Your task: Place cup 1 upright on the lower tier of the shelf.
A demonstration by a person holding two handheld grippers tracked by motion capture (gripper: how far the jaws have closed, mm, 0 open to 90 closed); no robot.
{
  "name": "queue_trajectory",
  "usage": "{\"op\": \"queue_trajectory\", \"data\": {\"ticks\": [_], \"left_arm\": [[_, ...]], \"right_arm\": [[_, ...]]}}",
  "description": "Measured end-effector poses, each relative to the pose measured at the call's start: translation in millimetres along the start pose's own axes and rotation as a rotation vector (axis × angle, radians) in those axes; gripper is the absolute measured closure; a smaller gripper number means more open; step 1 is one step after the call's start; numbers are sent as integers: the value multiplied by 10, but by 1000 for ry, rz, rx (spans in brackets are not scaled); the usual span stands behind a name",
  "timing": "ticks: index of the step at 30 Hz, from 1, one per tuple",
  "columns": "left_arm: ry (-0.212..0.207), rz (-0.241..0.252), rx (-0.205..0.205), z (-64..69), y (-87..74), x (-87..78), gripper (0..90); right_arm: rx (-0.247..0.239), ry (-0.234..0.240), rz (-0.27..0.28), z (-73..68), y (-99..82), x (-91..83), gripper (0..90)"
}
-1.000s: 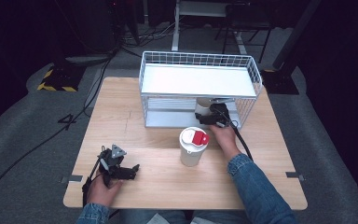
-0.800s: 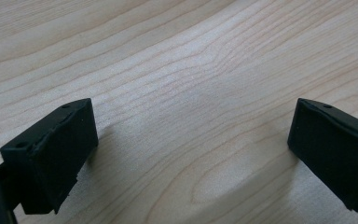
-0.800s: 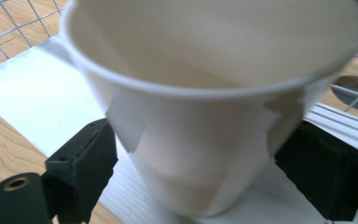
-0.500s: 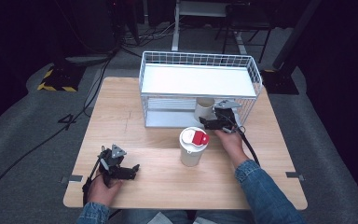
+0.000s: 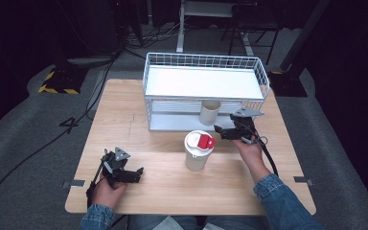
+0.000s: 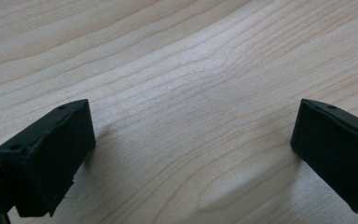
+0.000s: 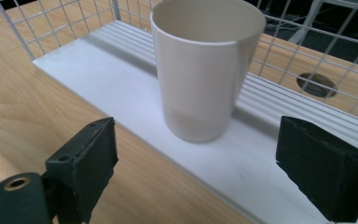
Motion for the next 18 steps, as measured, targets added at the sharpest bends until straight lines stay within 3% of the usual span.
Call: {"op": "queue_trajectory", "data": {"ticks": [11,18], "left_arm": [[0,-1,2,-1,1,-1,2],[0,-1,2,-1,1,0,2]], "right_arm": [[-18,2,2,18,-228,-432,122],[-52,1,-73,-24,-380,-642,65]]}}
Point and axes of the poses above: each handheld gripper's, and its own axes: x roughly forward along the jaws, y roughly out of its top, z roughly to its right, the point moved 6 cm from there along x, roughly forward along the jaws, and after that the axes turned 15 degrees about -z, right-handed, at the moved point
